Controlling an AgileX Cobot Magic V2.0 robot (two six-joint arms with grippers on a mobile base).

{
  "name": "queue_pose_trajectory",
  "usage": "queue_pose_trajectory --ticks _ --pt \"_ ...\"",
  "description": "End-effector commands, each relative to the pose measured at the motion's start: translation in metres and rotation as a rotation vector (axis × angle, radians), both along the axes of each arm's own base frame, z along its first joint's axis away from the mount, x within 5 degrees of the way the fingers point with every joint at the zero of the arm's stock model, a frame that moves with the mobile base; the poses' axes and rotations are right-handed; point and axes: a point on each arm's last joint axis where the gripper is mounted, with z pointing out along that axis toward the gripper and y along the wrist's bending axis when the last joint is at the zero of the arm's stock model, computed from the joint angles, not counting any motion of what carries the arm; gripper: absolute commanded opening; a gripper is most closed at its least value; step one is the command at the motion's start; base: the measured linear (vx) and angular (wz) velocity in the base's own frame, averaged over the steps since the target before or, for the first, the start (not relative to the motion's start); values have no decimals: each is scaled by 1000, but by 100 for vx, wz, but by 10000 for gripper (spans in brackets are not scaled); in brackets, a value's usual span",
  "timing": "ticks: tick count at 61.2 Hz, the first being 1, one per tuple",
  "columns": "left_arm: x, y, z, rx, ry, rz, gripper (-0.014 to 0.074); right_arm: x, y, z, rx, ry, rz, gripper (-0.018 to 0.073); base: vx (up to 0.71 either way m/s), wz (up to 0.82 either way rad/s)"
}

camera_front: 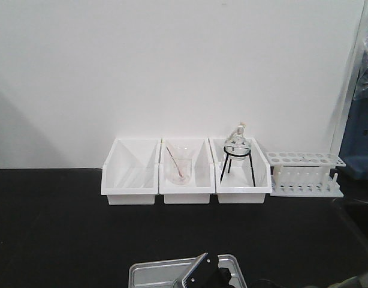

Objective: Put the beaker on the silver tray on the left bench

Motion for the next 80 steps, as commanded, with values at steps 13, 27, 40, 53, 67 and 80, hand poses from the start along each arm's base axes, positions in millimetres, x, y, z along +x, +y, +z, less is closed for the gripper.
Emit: queue_pose_trajectory --ticks 13,27,40,53,67,80 --pt "2 -1 0 -5 -63 -10 1 9 4 32 113 -103 -12 520 0 0" --pt "2 -1 0 -5 -63 -10 1 12 1 53 168 -134 -76 632 0 0" --pt "2 -1 0 -5 -63 -10 1 9 -1 96 221 -226 -77 607 0 0" --pt "2 -1 0 -5 -63 -10 1 -4 -11 158 222 -318 -110 449 0 0" --pt "2 -1 0 -5 -63 -10 1 -45 -53 235 144 -215 -346 -18 0 0" --pt "2 -1 0 -5 -63 -10 1 -113 -100 267 109 -201 -481 -14 0 0"
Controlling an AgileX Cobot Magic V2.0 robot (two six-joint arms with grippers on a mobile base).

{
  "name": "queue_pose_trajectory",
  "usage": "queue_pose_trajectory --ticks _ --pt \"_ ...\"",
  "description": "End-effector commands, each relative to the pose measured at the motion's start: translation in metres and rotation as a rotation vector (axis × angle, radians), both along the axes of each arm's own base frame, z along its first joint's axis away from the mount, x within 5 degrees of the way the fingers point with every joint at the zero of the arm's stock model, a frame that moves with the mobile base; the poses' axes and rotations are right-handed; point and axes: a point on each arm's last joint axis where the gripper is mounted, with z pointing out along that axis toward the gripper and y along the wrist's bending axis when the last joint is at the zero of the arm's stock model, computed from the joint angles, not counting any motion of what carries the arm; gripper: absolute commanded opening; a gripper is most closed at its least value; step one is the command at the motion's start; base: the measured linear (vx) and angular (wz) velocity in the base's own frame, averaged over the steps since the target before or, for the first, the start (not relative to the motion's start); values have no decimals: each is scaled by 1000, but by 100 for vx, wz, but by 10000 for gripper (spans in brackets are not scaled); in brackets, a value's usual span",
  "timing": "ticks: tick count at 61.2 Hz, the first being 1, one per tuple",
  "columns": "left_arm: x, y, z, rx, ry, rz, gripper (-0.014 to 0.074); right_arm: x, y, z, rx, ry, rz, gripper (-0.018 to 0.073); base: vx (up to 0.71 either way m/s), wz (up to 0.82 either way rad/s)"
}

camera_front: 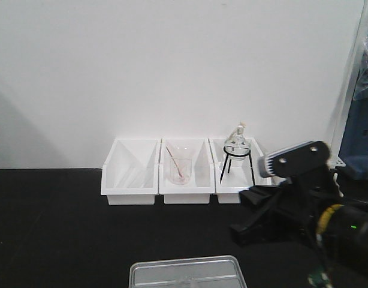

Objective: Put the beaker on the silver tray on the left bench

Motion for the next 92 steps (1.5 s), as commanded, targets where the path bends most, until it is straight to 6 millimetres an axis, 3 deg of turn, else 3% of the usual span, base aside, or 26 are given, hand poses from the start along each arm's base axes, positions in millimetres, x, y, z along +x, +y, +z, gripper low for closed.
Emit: queue_pose_trajectory --ticks 1,12,27,43,57,62,76,81,92 --pt "2 -1 0 -5 -63 -10 1 -33 -18 22 40 -78 -15 -13 0 0" --pt "2 -1 0 -5 -63 -10 1 -92 -48 16 74 -149 -25 -14 0 0" --pt "2 -1 0 -5 -63 -10 1 -142 -73 12 138 -277 -24 -14 0 0" --pt "2 -1 0 -5 -63 -10 1 -165 -84 20 183 -373 -24 -14 0 0" --pt "2 -1 0 -5 -63 -10 1 -173 -87 15 324 -303 -31 -14 0 0" --pt "2 -1 0 -5 -63 -10 1 -180 -89 -3 313 -285 -26 -14 0 0" --pt "2 -1 0 -5 -63 -10 1 -188 -97 -88 196 -255 -89 -11 0 0" --pt "2 -1 0 -5 -63 -10 1 -190 -102 -108 216 -272 -158 -11 0 0" --pt "2 -1 0 -5 -62 -10 1 -192 -108 -130 261 -326 -265 -11 0 0"
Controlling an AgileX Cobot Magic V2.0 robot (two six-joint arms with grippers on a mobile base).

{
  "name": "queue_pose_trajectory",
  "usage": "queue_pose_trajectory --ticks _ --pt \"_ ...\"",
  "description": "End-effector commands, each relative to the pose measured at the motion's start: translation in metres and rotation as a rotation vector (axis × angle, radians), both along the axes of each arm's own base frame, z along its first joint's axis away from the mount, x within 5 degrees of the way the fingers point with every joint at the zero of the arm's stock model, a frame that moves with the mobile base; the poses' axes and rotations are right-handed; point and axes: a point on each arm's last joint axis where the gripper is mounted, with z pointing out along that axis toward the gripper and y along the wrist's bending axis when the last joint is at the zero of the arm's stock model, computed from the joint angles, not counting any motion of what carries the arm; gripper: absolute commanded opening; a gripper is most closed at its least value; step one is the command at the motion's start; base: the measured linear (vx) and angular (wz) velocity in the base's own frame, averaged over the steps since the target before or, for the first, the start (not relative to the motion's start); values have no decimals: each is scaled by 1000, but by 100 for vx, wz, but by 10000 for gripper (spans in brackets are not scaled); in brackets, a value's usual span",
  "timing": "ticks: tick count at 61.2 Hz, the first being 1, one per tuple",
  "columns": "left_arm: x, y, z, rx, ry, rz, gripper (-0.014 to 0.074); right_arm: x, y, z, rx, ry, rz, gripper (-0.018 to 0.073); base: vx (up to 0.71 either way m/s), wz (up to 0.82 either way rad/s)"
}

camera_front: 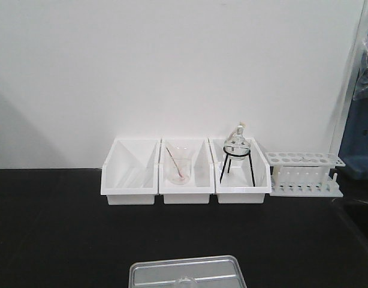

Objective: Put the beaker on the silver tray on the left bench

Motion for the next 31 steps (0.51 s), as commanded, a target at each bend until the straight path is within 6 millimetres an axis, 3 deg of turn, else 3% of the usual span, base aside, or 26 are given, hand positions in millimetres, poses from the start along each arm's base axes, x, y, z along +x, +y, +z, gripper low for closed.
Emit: queue_pose_trajectory --ticks 1,31 --pt "2 -1 0 -5 -62 -10 1 0 -2 8 26 -142 -43 -11 0 0" --pt "2 -1 0 -5 -62 -10 1 0 -3 10 15 -149 -62 -11 0 0"
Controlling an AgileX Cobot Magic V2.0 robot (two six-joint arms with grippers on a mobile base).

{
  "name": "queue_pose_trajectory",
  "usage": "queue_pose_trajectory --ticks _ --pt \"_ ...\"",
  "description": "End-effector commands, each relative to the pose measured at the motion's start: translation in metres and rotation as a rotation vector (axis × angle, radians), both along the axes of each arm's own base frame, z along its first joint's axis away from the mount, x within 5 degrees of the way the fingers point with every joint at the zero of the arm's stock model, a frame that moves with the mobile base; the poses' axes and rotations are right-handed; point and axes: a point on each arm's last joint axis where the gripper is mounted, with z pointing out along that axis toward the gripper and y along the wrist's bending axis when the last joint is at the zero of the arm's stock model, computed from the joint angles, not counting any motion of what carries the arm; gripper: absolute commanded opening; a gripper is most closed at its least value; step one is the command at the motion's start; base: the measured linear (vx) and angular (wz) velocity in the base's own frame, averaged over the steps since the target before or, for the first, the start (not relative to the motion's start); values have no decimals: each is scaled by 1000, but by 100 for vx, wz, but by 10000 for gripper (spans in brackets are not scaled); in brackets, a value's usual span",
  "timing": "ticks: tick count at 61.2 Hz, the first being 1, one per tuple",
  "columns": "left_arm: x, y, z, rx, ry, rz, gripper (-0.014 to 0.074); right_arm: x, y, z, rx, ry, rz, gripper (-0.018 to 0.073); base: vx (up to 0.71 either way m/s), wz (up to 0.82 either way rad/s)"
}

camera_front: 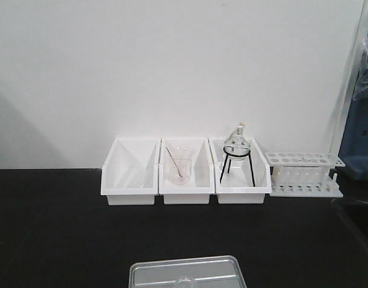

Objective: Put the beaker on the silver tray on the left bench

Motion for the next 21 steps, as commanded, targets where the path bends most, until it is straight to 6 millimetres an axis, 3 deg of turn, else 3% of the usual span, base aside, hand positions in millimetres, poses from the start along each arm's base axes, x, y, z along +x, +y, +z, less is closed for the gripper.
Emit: queue_pose_trajectory --ticks 1,21 --pt "2 -1 0 -5 -63 -10 1 0 0 7 -1 -98 -2 -11 0 0" --pt "2 -1 0 -5 -63 -10 1 0 0 7 -1 -98 -2 -11 0 0"
